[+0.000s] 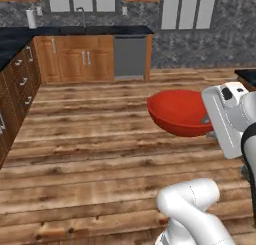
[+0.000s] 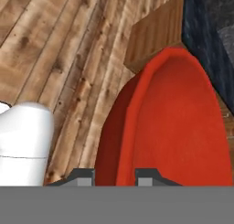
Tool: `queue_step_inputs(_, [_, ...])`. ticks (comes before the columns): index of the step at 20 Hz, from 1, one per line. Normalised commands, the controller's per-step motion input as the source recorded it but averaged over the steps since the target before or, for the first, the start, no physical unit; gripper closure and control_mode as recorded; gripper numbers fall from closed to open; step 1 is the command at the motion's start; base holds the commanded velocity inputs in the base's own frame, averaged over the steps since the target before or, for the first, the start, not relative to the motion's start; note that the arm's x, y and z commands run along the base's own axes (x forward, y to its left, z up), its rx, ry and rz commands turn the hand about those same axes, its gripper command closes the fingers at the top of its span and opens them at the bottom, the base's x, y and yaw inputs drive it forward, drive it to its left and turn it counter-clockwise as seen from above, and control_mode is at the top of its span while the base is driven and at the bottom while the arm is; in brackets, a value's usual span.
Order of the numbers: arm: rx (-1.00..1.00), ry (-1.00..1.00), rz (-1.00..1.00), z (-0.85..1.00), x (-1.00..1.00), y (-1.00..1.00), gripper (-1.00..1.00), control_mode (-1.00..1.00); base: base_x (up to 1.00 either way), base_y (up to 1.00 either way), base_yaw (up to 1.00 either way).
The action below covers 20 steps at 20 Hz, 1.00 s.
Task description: Pick up the bowls from the cabinet and place each bowl in front of a stool on the dining counter.
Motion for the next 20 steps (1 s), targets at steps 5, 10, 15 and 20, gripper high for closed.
queue_step_inputs(5, [0.00,0.00,0.00,0.00,0.00,0.00,1.00,1.00,0.03,0.53,0.60])
queue_step_inputs(10, [0.00,0.00,0.00,0.00,0.00,0.00,1.00,1.00,0.50,0.67,0.50])
queue_step_inputs(15, [0.00,0.00,0.00,0.00,0.00,0.00,1.00,1.00,0.57,0.90,0.12])
queue_step_inputs(20, [0.00,0.00,0.00,0.00,0.00,0.00,1.00,1.00,0.55,0.98,-0.05])
